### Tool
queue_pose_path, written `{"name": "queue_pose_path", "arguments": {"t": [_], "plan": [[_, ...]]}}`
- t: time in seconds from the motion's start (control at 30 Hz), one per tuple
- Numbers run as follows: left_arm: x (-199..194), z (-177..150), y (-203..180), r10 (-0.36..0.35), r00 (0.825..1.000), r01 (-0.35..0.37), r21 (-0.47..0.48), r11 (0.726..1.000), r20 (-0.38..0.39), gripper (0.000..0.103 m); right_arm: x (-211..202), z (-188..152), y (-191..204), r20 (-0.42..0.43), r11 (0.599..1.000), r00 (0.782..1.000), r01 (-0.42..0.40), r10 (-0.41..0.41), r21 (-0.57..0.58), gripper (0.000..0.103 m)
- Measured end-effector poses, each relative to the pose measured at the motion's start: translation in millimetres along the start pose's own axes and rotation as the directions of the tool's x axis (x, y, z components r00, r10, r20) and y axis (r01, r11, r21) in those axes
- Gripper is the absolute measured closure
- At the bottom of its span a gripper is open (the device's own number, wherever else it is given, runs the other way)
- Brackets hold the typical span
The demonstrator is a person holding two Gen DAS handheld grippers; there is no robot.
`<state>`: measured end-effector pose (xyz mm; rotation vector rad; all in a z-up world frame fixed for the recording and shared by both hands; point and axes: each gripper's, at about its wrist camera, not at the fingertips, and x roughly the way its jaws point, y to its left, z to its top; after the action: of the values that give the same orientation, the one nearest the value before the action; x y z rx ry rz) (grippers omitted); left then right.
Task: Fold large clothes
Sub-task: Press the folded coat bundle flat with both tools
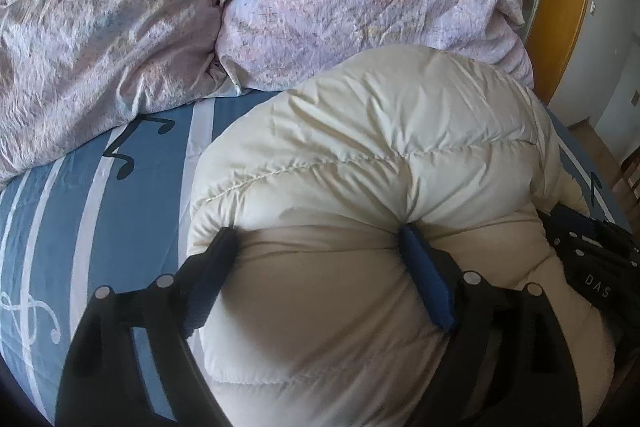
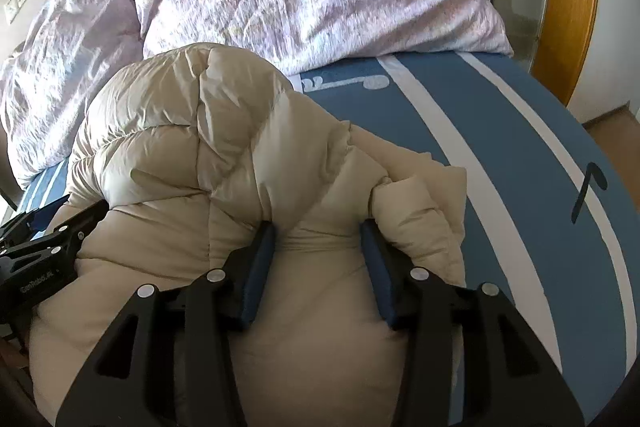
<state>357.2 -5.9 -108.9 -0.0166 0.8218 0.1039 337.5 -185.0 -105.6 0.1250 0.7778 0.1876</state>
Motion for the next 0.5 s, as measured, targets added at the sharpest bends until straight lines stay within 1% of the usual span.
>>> {"name": "queue_pose_path", "arguments": {"t": [0.3,0.5], "plan": [[9,-2,7,-0.013,1.0,0.014,-0.056,0.998,0.017,0.011,6,-2,1,0.049,1.0,0.999,0.006,-0.005,-0.014,0.054],[12,-4,9,-0.007,1.0,0.009,-0.073,0.997,0.023,0.008,7,-1,2,0.047,1.0,0.999,0.002,-0.001,-0.011,0.053]]}}
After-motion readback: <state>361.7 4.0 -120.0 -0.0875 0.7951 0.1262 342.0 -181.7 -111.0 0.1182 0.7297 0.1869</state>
